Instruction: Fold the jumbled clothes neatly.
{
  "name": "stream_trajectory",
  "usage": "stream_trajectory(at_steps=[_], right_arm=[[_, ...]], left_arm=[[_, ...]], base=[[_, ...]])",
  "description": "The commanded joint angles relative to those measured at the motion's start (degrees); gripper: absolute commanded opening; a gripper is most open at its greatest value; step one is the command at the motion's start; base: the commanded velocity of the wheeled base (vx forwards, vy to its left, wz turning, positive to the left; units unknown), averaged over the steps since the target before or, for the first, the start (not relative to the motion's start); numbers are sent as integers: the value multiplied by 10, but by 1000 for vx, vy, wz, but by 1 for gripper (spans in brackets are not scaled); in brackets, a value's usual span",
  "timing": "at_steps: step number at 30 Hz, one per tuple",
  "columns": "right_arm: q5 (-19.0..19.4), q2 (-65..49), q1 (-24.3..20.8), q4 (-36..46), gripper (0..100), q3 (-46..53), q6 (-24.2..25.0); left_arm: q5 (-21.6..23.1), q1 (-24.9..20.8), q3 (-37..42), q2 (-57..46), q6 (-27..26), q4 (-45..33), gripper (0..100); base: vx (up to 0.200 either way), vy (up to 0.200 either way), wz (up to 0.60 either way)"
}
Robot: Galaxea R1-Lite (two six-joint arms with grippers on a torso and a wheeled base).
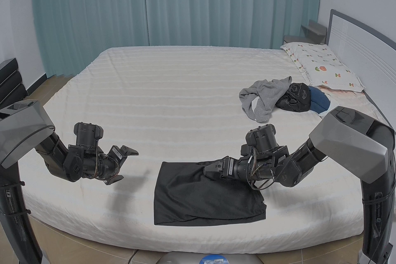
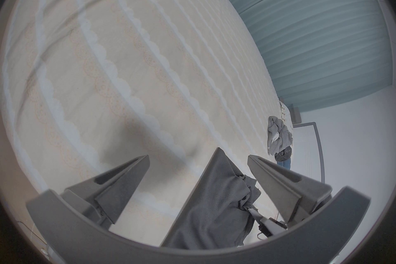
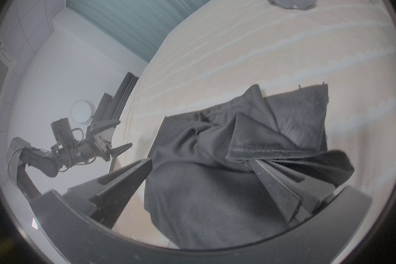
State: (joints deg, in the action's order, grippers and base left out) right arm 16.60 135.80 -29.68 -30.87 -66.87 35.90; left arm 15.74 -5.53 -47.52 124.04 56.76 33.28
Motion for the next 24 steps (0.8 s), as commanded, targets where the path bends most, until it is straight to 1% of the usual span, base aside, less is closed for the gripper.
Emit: stream_trajectory(at_steps=[1, 2, 4, 5, 6, 7, 11, 15, 20, 21, 22, 23, 24], right_arm=[[-20, 26, 16, -1, 100, -29, 0], [-21, 27, 16, -1, 100, -30, 0], [-48, 42, 39, -4, 100, -54, -1], [-68, 45, 51, -2, 100, -66, -3], [-68, 45, 51, -2, 100, -66, -3], [-92, 44, 65, -1, 100, -78, -5], [-103, 30, 82, 0, 100, -73, -7], [-100, 20, 95, -6, 100, -60, -14], [-84, 19, 95, -16, 100, -42, -14], [-62, 17, 94, -40, 100, -33, -13], [-49, 14, 92, -57, 100, -27, -13], [-38, 12, 90, -72, 100, -20, -13], [-34, 12, 90, -76, 100, -18, -13]], left_arm=[[0, 0, 0, 1, 0, 0, 100], [0, 0, 0, 1, 0, 0, 100], [0, 0, 0, 1, 0, 0, 100], [0, 0, 0, 1, 0, 0, 100], [0, 0, 0, 1, 0, 0, 100], [0, 0, 0, 1, 0, 0, 100], [0, 0, -1, 3, 0, 1, 100], [0, 0, -2, 3, 0, 0, 100], [-1, 0, -2, 4, 0, 0, 100], [-1, 0, -3, 4, 1, 0, 100], [-1, 0, -3, 4, 0, 0, 100], [-1, 0, -3, 4, 0, 1, 100], [-1, 0, -3, 4, 0, 1, 100]], base=[[0, 0, 0], [0, 0, 0], [0, 0, 0], [0, 0, 0], [0, 0, 0], [0, 0, 0], [0, 0, 0], [0, 0, 0], [0, 0, 0], [0, 0, 0], [0, 0, 0], [0, 0, 0], [0, 0, 0]])
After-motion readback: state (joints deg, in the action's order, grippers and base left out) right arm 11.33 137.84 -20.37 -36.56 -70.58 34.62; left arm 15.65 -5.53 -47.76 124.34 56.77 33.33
